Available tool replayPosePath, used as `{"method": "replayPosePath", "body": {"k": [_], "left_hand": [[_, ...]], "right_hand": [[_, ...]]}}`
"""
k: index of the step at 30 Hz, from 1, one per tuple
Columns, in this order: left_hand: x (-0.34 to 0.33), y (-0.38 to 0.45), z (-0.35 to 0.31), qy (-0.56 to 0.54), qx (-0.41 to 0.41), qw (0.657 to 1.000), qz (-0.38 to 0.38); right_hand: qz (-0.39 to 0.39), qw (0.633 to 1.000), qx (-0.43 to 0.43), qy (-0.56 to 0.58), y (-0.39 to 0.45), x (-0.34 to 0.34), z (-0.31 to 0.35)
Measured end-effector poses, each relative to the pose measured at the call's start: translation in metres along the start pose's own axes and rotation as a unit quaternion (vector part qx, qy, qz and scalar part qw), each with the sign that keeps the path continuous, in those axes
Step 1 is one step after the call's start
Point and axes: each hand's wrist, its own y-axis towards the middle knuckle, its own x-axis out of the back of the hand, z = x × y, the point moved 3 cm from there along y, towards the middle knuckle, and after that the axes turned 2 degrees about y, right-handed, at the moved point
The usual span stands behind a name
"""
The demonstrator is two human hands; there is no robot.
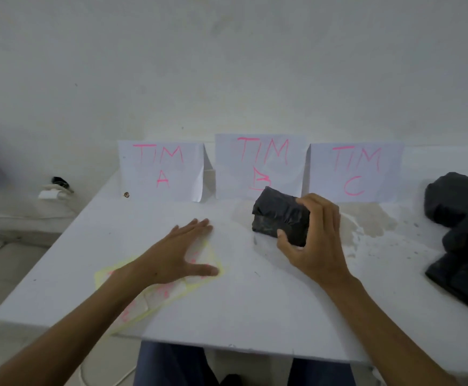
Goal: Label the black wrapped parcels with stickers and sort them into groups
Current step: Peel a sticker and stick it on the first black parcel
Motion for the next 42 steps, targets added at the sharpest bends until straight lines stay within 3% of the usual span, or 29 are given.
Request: {"method": "replayPosePath", "body": {"k": [4,10,15,20,25,28,34,42], "left_hand": [[-0.009,0.028,-0.019,-0.024,-0.031,0.998,-0.049],[-0.005,0.061,-0.057,-0.066,-0.077,0.994,-0.049],[0.031,0.051,-0.032,-0.190,-0.097,0.971,-0.107],[0.062,0.005,0.021,-0.126,-0.053,0.979,-0.151],[0.046,-0.035,0.062,-0.062,0.023,0.981,-0.183],[0.030,-0.049,0.062,-0.055,0.041,0.973,-0.220],[0.007,-0.053,0.044,0.003,0.079,0.950,-0.301],[0.000,-0.036,0.032,0.035,0.091,0.943,-0.319]], "right_hand": [[0.021,0.995,0.098,-0.027,-0.011,-0.009,0.024],[0.112,0.974,0.197,-0.021,-0.022,-0.024,0.048],[0.232,0.960,0.155,-0.001,-0.030,-0.029,0.043],[0.222,0.962,0.160,-0.008,-0.024,-0.038,0.044],[0.177,0.970,0.164,0.011,-0.008,-0.064,0.073],[0.207,0.967,0.146,0.033,0.000,-0.089,0.092],[0.284,0.956,0.012,0.069,0.008,-0.114,0.101],[0.326,0.938,-0.011,0.113,-0.003,-0.111,0.089]]}}
